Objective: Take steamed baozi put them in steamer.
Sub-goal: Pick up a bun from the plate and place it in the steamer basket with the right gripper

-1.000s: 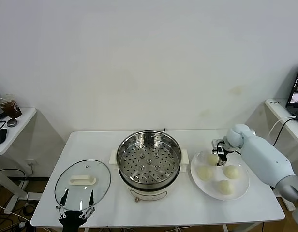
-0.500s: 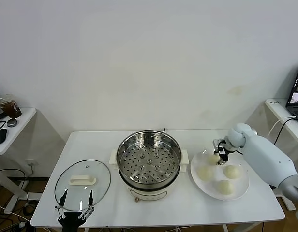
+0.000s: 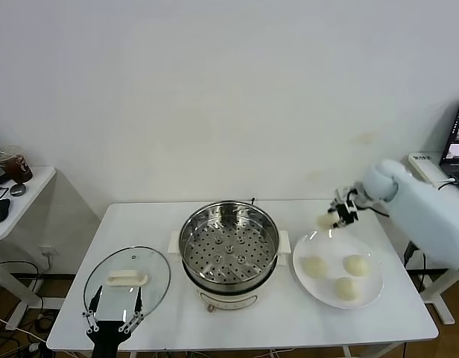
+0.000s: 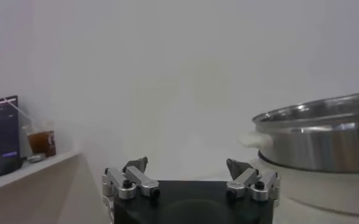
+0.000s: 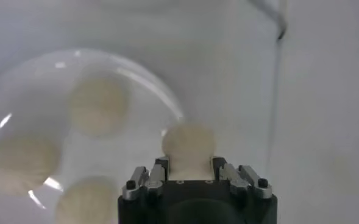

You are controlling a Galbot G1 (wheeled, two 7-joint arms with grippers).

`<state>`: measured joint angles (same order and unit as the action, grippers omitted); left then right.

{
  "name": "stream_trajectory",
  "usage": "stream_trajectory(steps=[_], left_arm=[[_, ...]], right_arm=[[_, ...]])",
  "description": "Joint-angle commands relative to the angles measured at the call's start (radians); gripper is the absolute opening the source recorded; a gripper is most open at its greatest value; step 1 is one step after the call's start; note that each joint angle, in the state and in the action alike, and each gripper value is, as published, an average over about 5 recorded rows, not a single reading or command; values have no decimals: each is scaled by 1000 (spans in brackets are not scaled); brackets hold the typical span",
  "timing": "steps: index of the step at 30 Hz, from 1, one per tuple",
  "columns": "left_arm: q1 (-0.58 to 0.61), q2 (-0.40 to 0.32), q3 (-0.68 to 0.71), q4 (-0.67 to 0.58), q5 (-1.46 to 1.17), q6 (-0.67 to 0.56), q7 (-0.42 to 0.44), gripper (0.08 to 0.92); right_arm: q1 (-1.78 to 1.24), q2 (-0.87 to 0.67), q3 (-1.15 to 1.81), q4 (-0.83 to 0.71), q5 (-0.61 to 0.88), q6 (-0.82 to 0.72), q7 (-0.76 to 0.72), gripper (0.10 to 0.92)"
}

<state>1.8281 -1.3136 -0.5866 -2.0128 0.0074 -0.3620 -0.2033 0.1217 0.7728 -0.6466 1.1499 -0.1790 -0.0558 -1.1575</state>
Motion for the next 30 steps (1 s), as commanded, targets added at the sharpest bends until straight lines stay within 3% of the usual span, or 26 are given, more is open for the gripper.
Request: stream_trajectory(steps=[1, 6, 11, 18, 30], left_arm=[[-2, 5, -4, -2, -3, 0, 0, 823], [7, 5, -16, -13, -8, -1, -1, 823], [8, 1, -31, -30, -13, 1, -2, 823], [13, -4, -56, -44, -20, 4, 0, 823], [23, -12, -80, -52, -20, 6, 2, 823]], right_arm=[[367, 38, -246, 100, 301, 56, -20, 453], [480, 192, -394, 89, 452, 145, -26, 458], [480, 362, -463, 56, 433, 266, -25, 463], [415, 532, -519, 3, 276, 512, -13, 467], [304, 574, -506, -125, -104, 735, 33, 475]])
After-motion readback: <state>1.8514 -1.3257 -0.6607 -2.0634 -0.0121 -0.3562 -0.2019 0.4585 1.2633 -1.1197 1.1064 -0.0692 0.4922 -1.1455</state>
